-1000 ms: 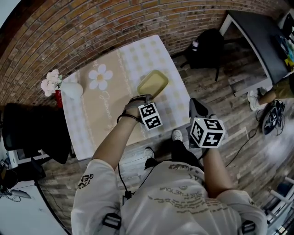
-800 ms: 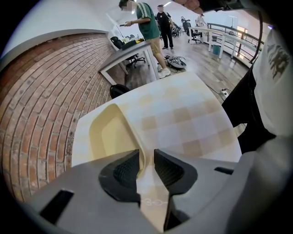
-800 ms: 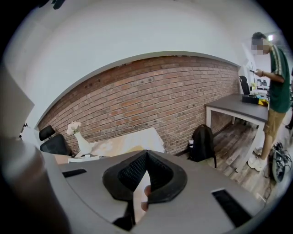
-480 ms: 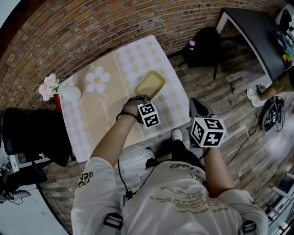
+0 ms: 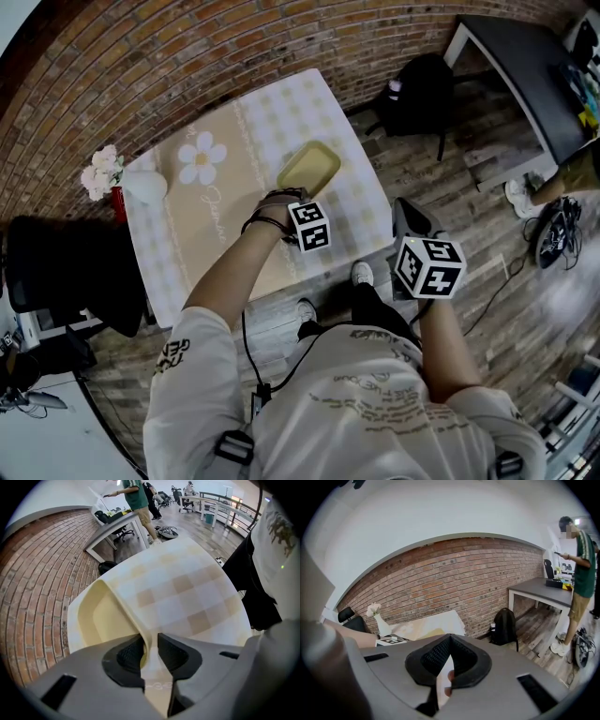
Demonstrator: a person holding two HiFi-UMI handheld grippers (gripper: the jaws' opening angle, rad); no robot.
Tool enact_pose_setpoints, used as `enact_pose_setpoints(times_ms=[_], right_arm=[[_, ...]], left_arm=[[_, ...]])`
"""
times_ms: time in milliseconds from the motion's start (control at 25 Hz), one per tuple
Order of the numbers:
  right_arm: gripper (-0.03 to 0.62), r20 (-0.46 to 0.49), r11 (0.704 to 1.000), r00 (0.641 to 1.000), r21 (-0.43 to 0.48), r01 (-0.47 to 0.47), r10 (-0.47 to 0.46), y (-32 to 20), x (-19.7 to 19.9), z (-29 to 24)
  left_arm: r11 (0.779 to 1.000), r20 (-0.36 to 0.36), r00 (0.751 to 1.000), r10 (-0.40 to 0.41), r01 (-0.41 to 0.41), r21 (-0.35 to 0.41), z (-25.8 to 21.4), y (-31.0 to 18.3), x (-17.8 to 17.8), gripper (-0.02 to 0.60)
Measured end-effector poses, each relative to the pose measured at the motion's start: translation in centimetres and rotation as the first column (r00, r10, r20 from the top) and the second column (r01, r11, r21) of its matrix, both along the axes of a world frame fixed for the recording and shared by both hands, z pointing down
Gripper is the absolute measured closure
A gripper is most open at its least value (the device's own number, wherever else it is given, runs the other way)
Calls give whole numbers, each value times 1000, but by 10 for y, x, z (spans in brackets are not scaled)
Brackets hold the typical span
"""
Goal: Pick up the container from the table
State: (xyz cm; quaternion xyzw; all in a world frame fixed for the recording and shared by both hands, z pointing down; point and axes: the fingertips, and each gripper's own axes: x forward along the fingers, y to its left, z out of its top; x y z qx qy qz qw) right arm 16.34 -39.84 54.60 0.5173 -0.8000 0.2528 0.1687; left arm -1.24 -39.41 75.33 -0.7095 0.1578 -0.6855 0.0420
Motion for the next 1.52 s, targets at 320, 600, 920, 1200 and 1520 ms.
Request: enact_pose_setpoints(times_ms=[320,600,920,1200,1520], right_arm=[[603,-1,1000,1000,5,3,-3,2,-4,-1],[603,-5,1000,1000,6,-3,3,4,-3,-2],[603,6,1000,1000,16,9,-9,6,-11,-10],[603,24,999,999,31,31,-31,7,-25,-14],[603,65,995,994,60,81,-84,1,-54,-28]], left_arm=[[1000,9,1000,29,-29,10,-2,-2,-1,531],[999,8,999,36,-37,17,-2,0,0,537],[999,-14,999,33,-32,31,-16,3,1,537],[998,-10,999,32,-31,63,-39,8,-6,538],[995,14,1000,9,-10,98,-82,19,-27,538]])
